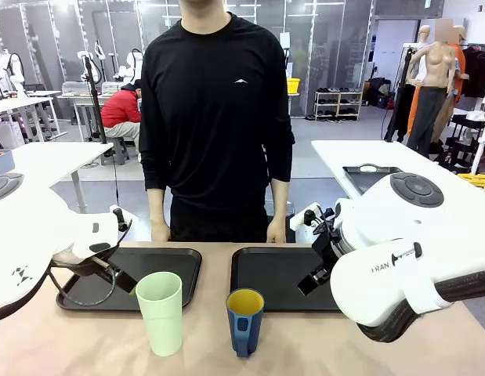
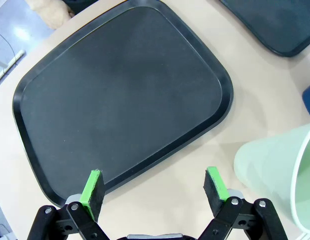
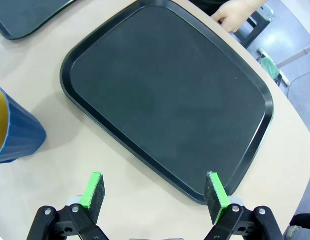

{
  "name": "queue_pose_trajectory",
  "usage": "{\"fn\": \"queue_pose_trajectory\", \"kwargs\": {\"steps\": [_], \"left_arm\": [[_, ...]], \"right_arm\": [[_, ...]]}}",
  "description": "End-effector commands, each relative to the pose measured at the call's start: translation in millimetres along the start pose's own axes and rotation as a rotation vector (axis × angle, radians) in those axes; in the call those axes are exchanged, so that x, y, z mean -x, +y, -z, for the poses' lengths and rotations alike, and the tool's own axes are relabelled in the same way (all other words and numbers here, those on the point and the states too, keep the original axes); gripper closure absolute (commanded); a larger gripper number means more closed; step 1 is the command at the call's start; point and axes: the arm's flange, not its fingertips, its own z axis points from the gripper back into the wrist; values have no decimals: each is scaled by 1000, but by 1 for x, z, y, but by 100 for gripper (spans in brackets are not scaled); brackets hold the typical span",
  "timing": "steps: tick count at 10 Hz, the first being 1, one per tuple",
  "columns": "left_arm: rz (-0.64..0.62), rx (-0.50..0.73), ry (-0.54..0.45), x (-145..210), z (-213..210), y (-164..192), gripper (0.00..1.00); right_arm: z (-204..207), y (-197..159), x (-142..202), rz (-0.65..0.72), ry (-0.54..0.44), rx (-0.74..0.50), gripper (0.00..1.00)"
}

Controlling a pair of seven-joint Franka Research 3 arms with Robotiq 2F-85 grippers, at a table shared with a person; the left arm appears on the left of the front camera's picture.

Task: Sort and store the cups by type.
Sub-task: Pick up the Reusable plastic cup.

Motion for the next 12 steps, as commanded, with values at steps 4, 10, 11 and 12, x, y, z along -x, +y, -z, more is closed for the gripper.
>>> {"fn": "queue_pose_trajectory", "kwargs": {"steps": [4,10,11,12], "left_arm": [[-1,0,0,0,0,0,0],[-1,0,0,0,0,0,0],[-1,0,0,0,0,0,0],[-1,0,0,0,0,0,0]], "right_arm": [[0,0,0,3,0,-1,0],[0,0,0,3,0,-1,0],[0,0,0,3,0,-1,0],[0,0,0,3,0,-1,0]]}}
